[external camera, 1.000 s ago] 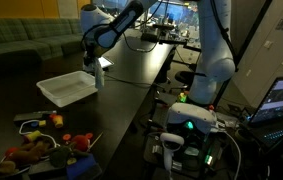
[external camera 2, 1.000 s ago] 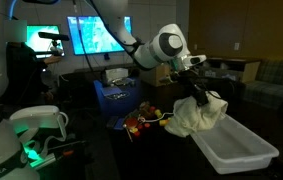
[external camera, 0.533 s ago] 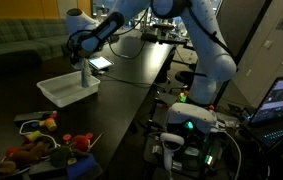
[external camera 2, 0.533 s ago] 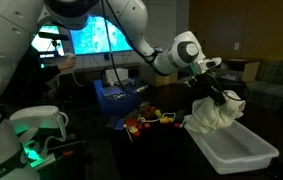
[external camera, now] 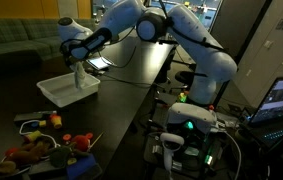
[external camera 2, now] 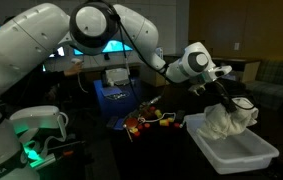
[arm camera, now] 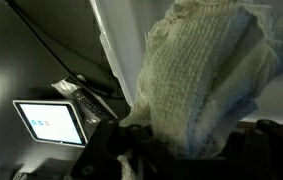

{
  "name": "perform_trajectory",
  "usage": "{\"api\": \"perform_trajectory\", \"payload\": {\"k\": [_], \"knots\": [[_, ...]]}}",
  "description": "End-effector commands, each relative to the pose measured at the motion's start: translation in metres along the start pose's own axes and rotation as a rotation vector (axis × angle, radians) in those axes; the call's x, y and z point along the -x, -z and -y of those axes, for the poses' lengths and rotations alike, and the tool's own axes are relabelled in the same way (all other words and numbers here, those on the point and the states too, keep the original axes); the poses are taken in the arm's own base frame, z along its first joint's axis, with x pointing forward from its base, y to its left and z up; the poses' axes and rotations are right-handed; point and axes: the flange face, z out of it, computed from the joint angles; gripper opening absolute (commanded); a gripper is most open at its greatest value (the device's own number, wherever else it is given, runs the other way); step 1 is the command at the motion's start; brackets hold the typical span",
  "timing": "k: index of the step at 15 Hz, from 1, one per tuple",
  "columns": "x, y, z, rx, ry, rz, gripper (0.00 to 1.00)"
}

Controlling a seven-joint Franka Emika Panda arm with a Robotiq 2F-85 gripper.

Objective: Pick up the towel, sweep the objects on the table to the left and put the towel in the container.

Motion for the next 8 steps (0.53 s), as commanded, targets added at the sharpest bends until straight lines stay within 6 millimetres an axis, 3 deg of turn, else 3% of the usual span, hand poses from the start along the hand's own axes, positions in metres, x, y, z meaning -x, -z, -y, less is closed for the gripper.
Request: {"api": "perform_trajectory", "payload": {"k": [1,5,8], "knots": [[-0.017,-0.017,0.009,0.037,-0.07,-0.003,0.28],[-0.026,-0.02,0.014,0.059,-0.055,-0.006,0.55],[-0.034,-0.002,0.017,0.056,-0.01,-0.027,0.79]]}}
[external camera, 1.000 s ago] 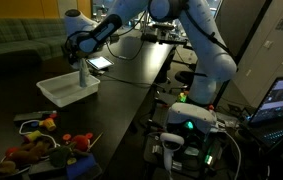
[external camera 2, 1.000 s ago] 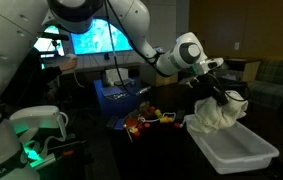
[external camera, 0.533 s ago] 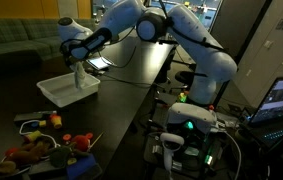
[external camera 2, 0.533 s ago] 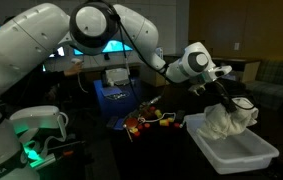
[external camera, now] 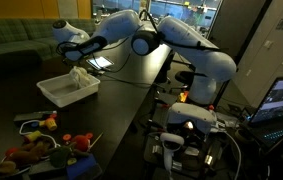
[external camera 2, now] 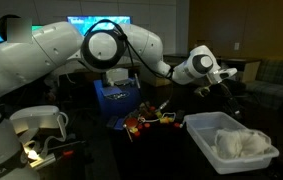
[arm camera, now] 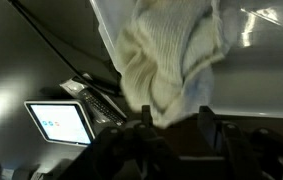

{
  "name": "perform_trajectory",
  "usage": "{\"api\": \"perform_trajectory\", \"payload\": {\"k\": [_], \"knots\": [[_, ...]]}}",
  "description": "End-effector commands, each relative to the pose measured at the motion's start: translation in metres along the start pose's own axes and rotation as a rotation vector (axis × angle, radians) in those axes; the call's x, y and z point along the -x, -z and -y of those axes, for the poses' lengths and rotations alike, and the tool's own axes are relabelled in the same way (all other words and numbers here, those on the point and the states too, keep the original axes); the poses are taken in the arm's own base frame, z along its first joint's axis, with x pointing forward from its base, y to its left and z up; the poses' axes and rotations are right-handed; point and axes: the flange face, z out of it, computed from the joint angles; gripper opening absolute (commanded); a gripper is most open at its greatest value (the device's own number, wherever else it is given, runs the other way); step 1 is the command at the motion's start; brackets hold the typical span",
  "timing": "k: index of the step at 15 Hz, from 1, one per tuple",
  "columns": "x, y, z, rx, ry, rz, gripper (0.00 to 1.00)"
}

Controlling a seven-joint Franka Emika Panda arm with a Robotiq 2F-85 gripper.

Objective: Pick up the towel, sweep the objects on the table to the left and put the towel in the container.

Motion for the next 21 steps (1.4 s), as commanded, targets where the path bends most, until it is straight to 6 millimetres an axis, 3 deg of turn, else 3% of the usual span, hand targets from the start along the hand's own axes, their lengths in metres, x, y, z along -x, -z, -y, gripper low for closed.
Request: {"api": "perform_trajectory", "payload": {"k": [1,3,4,9,13,21], "knots": [[-0.019,0.026,0.003,-0.019,0.057,-0.05,0.85],[-0.024,0.042,-0.004,-0.052,0.102,-0.033,0.99],[-0.023,0.05,-0.01,-0.082,0.147,-0.005,1.0],[-0.022,0.087,-0.053,-0.203,0.312,0.124,1.0],[-0.01,0.111,-0.095,-0.244,0.37,0.24,1.0],[0.036,0.154,-0.17,-0.264,0.431,0.306,1.0]]}}
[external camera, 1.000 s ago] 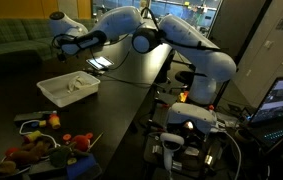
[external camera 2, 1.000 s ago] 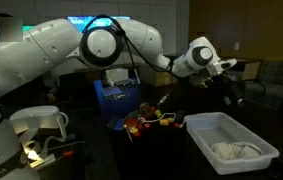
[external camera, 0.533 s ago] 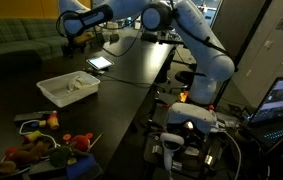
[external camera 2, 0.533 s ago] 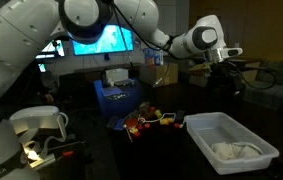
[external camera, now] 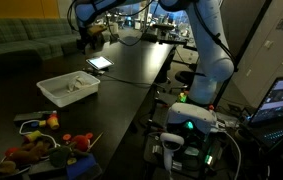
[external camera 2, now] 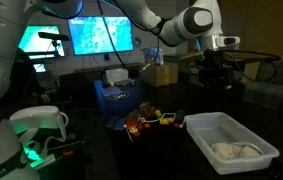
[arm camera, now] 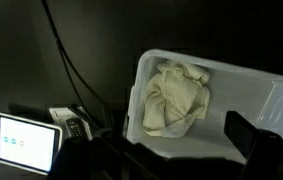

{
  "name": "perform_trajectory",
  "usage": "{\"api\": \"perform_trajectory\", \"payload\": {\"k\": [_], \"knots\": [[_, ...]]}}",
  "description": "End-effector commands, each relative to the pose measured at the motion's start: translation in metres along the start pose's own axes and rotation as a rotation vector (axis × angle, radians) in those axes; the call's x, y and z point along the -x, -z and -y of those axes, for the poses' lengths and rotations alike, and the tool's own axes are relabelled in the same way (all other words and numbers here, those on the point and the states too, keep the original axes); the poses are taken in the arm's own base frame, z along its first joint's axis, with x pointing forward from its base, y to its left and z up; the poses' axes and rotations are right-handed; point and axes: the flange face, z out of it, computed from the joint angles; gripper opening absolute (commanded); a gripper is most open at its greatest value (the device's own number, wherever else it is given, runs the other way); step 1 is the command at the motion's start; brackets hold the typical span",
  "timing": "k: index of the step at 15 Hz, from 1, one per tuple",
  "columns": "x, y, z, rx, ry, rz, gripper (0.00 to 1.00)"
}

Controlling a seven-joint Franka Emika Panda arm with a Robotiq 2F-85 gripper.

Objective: Pick up the towel, sweep the objects on the table to the left and put the towel in the container.

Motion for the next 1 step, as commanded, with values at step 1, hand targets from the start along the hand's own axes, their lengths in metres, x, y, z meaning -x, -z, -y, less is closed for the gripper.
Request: {"api": "perform_trajectory", "payload": {"k": [1], "knots": [[0.0099,0.0036,-0.0043,-0.003,0.007,0.012,1.0]]}}
